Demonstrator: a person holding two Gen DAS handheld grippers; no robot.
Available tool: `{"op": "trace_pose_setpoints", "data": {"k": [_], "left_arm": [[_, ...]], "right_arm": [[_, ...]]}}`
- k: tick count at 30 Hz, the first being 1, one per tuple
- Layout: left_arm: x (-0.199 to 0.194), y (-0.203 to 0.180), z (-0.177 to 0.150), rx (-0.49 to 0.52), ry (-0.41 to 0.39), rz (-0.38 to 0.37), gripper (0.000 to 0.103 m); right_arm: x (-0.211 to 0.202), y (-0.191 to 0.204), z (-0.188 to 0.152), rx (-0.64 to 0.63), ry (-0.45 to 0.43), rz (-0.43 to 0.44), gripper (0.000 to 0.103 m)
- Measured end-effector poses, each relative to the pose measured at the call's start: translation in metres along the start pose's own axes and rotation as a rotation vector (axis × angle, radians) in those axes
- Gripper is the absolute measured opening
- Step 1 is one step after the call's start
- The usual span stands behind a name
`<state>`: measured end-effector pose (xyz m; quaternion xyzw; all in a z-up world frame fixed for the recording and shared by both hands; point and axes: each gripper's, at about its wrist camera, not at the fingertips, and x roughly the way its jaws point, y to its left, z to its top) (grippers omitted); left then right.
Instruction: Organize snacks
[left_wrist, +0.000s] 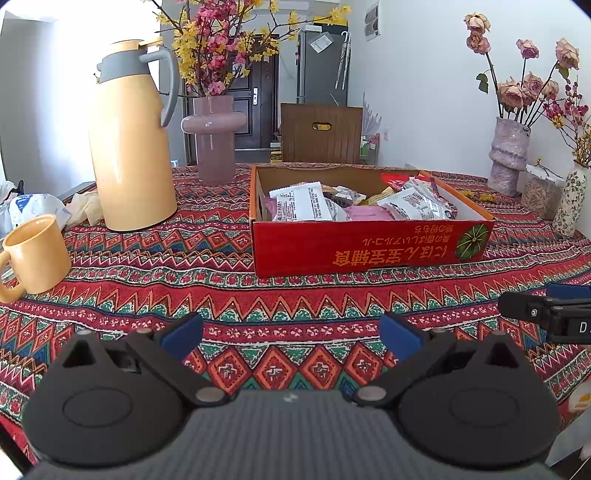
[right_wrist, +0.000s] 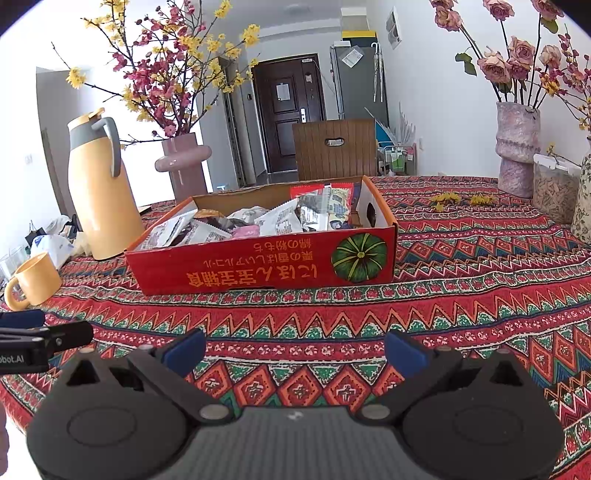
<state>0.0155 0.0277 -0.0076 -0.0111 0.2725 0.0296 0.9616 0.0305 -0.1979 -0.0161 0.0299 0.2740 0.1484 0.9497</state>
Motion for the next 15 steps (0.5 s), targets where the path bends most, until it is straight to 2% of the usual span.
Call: {"op": "trace_pose_setpoints", "data": {"k": [15], "left_arm": [[0.0002,-0.0004,-0.0006,0.0,0.002,-0.001,0.103]], "right_arm": [[0.0,-0.0001,0.0,-0.001,0.001,0.001,0.103]]}}
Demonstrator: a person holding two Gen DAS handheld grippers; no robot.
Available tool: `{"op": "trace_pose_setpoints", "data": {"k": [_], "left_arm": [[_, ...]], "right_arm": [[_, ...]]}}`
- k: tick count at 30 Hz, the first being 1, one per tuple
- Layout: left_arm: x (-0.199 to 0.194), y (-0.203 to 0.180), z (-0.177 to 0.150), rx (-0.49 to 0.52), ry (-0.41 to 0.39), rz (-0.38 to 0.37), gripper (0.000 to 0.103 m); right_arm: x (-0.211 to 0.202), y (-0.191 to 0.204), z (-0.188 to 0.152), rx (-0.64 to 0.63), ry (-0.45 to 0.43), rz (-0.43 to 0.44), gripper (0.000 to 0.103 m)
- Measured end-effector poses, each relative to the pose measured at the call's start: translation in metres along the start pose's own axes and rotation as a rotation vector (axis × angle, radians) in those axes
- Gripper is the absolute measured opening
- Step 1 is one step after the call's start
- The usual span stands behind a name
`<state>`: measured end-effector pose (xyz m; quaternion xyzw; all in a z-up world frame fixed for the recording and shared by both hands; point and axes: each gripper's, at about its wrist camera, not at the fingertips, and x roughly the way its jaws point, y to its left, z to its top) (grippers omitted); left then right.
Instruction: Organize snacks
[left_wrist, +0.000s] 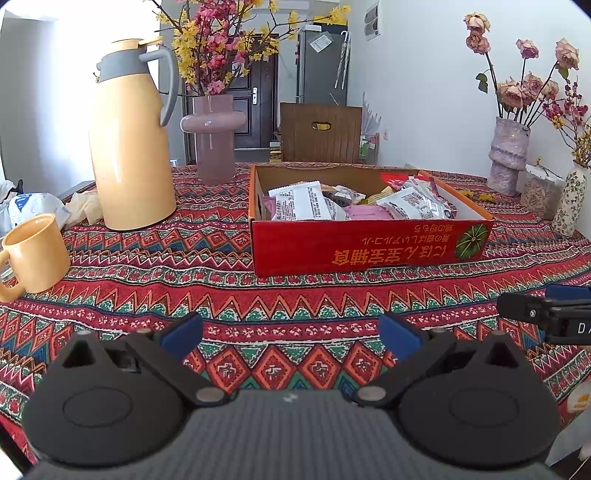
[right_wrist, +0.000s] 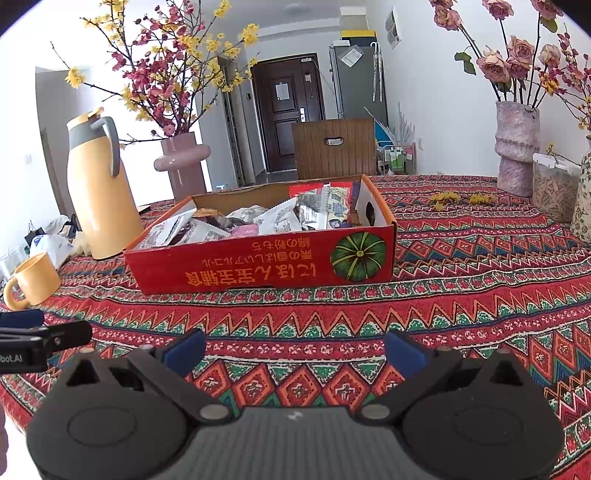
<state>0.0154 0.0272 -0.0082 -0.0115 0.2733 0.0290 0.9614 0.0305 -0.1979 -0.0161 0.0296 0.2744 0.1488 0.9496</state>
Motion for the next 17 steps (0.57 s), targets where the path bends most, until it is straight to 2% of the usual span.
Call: {"op": "trace_pose_setpoints", "data": {"k": [17], "left_arm": [[0.0003,-0.0012,-0.0011,0.007,-0.007,-0.018,0.103]], "right_arm": [[-0.0014,-0.0009,-0.0045,0.0,0.008,0.001,0.103]]}}
